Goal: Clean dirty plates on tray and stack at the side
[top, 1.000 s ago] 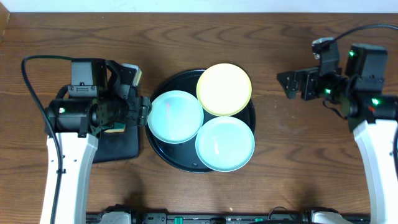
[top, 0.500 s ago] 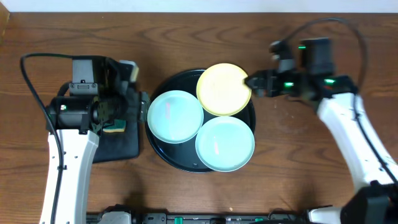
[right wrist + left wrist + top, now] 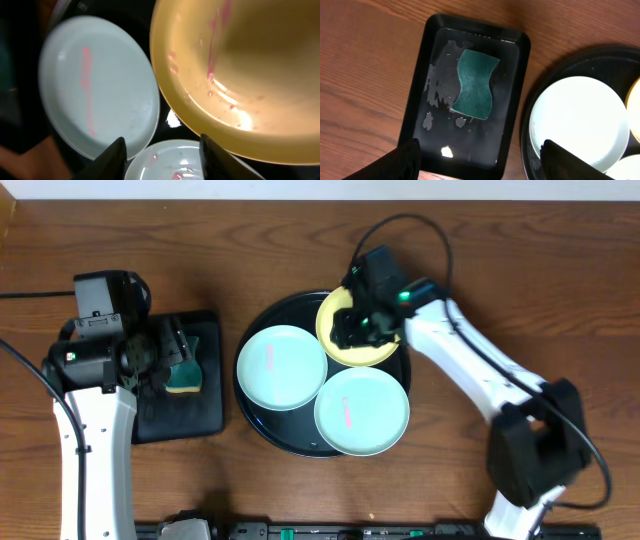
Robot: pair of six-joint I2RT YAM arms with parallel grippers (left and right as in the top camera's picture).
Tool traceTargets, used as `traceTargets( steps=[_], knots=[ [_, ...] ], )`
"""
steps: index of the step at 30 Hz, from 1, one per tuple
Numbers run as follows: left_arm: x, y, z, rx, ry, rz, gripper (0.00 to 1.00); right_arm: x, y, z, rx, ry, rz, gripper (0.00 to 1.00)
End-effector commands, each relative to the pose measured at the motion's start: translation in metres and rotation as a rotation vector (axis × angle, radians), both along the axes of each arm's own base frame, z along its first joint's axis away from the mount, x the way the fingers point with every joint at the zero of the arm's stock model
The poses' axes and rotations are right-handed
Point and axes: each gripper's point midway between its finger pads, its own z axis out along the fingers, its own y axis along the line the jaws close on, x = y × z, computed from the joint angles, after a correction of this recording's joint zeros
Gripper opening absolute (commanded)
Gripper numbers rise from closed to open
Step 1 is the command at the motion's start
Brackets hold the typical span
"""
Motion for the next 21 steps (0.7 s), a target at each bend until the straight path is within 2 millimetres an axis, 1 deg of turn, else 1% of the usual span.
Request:
traceTargets(
  steps=[1, 4, 7, 12, 15, 18, 21],
  knots=[
    [0.003, 0.005, 0.006, 0.005, -0.015, 0.034, 0.77, -0.007, 0.007, -0.020, -0.065, 0.037, -0.048, 0.43],
    [0.002, 0.005, 0.006, 0.001, -0.015, 0.041, 0.76, -0.011, 0.009, -0.033, -0.103, 0.056, -0.054, 0.41],
    [0.003, 0.005, 0.004, 0.001, -0.009, 0.041, 0.76, -0.015, 0.016, -0.042, -0.116, 0.058, -0.038, 0.34],
    [0.005, 0.005, -0.003, -0.003, 0.015, 0.041, 0.77, -0.017, 0.020, -0.045, -0.159, 0.023, -0.041, 0.29],
    [0.006, 0.005, -0.011, -0.008, 0.049, 0.040, 0.77, -0.017, 0.021, -0.045, -0.186, 0.000, -0.048, 0.27],
    [0.007, 0.006, -0.021, -0.013, 0.086, 0.040, 0.77, -0.017, 0.027, -0.044, -0.190, -0.026, -0.040, 0.23],
    [0.009, 0.006, -0.029, -0.017, 0.118, 0.040, 0.76, -0.017, 0.027, -0.046, -0.224, -0.053, -0.060, 0.20]
  ],
)
